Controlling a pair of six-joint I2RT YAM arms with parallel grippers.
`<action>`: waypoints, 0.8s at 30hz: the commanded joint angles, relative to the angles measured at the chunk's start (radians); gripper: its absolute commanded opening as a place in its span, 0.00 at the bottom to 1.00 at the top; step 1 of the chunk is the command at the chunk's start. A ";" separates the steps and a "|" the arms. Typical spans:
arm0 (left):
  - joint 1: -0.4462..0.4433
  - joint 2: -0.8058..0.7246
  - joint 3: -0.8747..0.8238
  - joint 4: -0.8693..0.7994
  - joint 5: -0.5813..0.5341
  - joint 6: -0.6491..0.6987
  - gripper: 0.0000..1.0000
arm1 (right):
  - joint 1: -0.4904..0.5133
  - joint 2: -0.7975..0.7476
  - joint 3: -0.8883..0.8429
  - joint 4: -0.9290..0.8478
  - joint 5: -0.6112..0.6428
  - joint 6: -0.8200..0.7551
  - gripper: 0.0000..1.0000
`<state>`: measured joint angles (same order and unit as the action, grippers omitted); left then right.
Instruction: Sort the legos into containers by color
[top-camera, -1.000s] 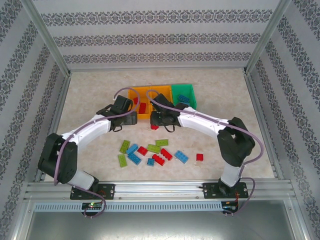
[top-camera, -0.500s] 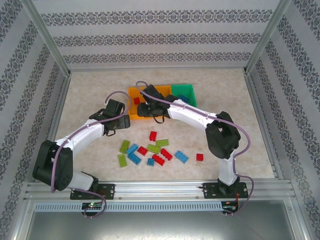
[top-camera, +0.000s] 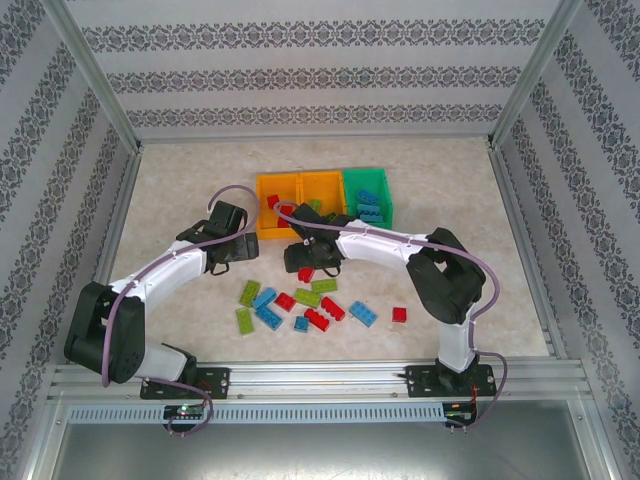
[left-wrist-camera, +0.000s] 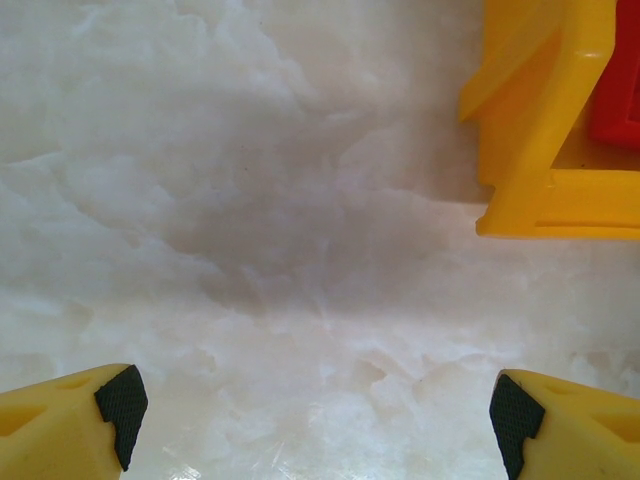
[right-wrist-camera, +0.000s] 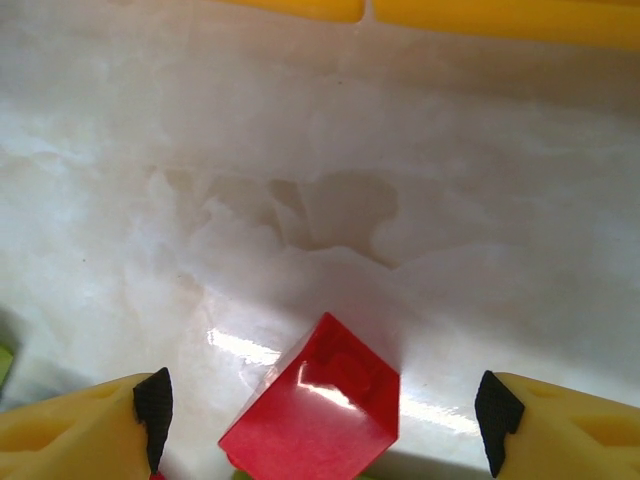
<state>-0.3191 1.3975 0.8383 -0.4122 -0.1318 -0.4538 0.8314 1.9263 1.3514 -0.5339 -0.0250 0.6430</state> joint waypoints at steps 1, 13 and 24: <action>0.011 -0.019 -0.011 -0.017 0.000 -0.010 0.91 | 0.021 -0.015 -0.002 -0.013 -0.010 0.061 0.82; 0.009 -0.016 -0.027 0.001 0.011 -0.008 0.91 | 0.037 0.042 0.010 -0.032 0.011 0.119 0.72; 0.011 -0.012 -0.036 0.010 0.015 -0.007 0.91 | 0.038 0.110 0.071 -0.027 0.017 0.122 0.62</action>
<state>-0.3187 1.3975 0.8112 -0.4107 -0.1242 -0.4538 0.8604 2.0094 1.3766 -0.5579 -0.0242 0.7570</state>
